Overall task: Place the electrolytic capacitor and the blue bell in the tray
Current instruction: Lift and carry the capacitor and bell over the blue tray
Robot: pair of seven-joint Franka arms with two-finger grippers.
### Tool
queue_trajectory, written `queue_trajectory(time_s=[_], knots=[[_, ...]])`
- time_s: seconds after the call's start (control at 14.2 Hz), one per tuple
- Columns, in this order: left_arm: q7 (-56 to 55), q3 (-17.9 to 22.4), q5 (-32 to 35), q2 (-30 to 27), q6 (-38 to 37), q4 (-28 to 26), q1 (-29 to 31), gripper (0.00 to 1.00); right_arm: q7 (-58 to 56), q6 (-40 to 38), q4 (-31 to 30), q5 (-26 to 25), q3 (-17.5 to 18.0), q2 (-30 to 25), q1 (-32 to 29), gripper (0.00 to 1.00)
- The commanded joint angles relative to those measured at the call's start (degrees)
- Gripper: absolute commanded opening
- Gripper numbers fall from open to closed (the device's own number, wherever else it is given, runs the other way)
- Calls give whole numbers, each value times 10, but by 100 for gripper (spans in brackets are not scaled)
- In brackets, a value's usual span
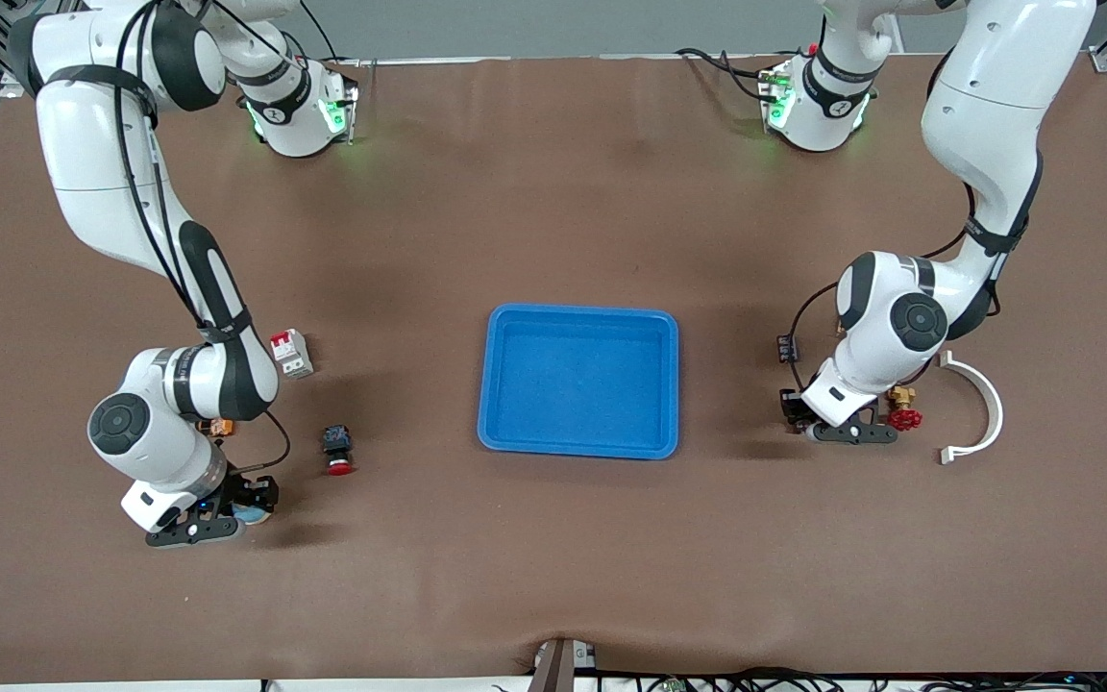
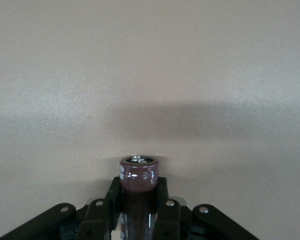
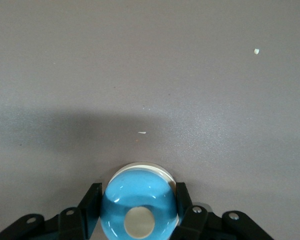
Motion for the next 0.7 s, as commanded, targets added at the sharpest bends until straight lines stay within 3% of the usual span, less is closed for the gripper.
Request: queue_trajectory(time_s=[0.0,0.14,0.35,0.63], knots=[[-42,0,14,-17,-19,7,-3,0,-11,-22,14,8,5,-1,1,41],[-61,-3,13,-33,-45,15,-1,0,-9,-94,46,8,6,-6,4,42],[-173,-15,13,-54,-90,36,-6,0,7,-206,113,5,12,-9,17,44],[-442,-43,12,-56,-189,107,-23,0,65,-271,157,3,7,-17,64,44]])
